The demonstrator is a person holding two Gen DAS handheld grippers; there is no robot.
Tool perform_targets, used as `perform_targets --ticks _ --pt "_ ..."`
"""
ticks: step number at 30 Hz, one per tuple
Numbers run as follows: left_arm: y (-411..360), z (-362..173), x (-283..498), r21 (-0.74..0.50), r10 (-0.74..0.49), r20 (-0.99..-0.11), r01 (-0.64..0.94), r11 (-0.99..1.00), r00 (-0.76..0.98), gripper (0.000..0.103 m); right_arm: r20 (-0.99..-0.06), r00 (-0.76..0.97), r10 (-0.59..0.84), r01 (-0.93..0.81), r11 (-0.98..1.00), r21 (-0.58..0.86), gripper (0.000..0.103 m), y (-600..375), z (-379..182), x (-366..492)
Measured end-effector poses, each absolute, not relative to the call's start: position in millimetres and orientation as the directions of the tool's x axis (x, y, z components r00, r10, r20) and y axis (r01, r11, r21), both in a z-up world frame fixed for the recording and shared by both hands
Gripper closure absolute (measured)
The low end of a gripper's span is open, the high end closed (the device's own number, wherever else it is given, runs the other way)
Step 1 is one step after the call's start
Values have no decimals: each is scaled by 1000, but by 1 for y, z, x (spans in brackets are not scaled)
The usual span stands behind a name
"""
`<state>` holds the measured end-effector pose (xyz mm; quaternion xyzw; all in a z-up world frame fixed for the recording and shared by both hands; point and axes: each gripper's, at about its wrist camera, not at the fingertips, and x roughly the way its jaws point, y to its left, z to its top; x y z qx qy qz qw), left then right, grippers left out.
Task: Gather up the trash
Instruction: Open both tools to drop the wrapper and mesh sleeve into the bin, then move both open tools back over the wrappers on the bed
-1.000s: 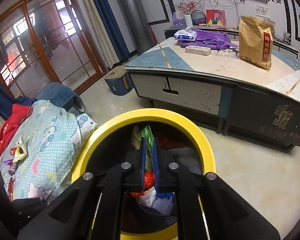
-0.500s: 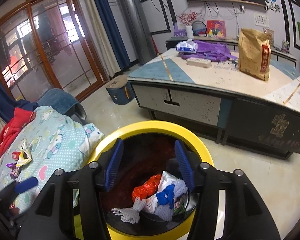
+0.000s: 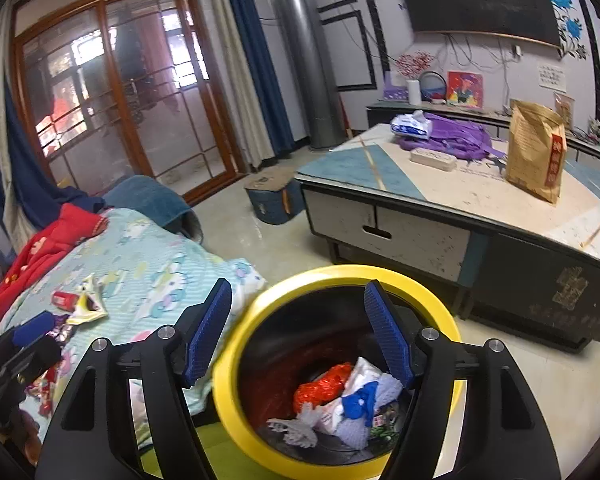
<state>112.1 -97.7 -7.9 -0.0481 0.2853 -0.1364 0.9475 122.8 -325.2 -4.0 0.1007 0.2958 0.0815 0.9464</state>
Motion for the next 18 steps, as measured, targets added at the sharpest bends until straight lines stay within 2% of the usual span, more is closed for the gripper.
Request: perform_targets --ticks 4,18 --pt "-84 0 105 -151 -243 -503 192 970 829 11 -521 820 238 -132 964 232 30 -309 6 115" --pt "-34 15 92 -140 -112 -470 51 989 876 11 -493 789 367 -309 930 197 28 -244 24 94"
